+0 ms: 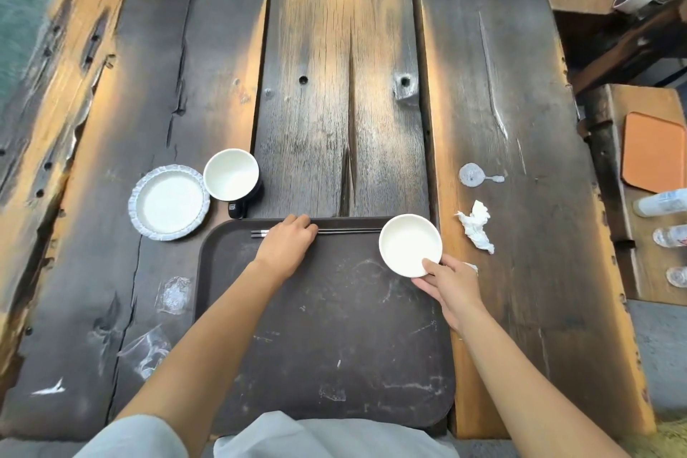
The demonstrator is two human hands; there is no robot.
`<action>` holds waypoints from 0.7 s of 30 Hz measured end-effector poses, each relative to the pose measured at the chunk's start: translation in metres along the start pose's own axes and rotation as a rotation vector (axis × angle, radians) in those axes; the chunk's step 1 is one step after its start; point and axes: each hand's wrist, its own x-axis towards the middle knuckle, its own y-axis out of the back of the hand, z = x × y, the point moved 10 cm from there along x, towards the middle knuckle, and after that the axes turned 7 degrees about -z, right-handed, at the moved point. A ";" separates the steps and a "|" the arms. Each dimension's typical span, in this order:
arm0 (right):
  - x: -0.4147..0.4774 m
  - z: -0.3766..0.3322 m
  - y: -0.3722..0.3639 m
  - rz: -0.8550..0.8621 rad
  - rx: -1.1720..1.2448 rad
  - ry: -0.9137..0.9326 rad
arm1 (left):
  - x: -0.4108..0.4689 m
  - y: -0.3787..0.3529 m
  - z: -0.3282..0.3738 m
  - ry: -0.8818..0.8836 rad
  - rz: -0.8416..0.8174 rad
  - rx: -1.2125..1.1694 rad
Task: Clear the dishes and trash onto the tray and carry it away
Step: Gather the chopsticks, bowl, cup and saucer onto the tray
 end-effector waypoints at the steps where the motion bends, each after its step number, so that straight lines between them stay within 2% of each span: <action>1: 0.000 0.001 0.001 0.003 -0.002 -0.005 | 0.001 0.000 0.001 -0.010 -0.001 0.011; 21: 0.001 0.000 0.002 -0.007 0.023 0.000 | -0.002 -0.001 -0.007 -0.018 0.081 -0.015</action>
